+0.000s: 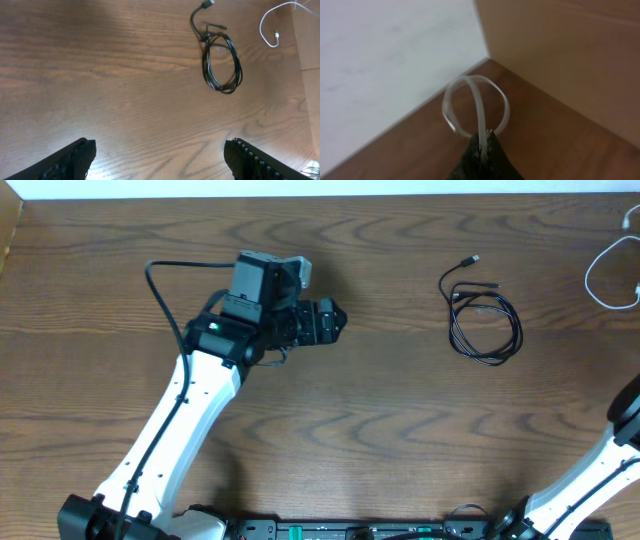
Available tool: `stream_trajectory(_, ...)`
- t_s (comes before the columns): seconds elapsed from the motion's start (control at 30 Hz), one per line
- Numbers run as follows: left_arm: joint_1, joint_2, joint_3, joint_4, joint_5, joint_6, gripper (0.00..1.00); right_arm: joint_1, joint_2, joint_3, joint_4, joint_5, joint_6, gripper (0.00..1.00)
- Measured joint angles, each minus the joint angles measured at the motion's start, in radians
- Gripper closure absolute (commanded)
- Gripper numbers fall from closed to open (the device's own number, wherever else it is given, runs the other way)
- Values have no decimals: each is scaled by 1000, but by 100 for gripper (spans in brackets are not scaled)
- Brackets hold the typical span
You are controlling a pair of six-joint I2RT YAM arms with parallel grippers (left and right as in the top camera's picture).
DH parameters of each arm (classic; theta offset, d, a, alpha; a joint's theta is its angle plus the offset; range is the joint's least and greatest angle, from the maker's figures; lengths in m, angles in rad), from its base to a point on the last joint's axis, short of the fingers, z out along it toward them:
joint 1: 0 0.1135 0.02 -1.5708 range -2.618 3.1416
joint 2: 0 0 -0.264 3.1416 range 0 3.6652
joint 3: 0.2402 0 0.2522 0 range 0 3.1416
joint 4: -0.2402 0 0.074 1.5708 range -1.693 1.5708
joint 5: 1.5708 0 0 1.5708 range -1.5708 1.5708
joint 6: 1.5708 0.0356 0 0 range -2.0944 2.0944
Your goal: Untangle cables
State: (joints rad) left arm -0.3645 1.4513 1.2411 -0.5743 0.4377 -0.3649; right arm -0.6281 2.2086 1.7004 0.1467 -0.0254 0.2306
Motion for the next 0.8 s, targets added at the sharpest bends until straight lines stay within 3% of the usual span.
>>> stream_trajectory(0.03,-6,0,0,8,-8,0,14,-19,0,15,-40,-1,0,80)
stream_trajectory(0.07,-8,0,0,10,-11,0,14,-28,0,24,-52,-2,0,49)
stream_trajectory(0.1,-10,0,0,18,-19,0,14,-40,0,43,-76,-6,1,4)
stream_trajectory(0.4,-10,0,0,35,-26,0,14,-23,-1,145,-245,-173,-41,1)
stream_trajectory(0.7,-13,39,0,38,-26,0,14,112,-101,151,-454,-318,-40,1)
stream_trajectory(0.8,-35,65,0,71,-27,0,14,139,-141,163,-606,-403,-39,1)
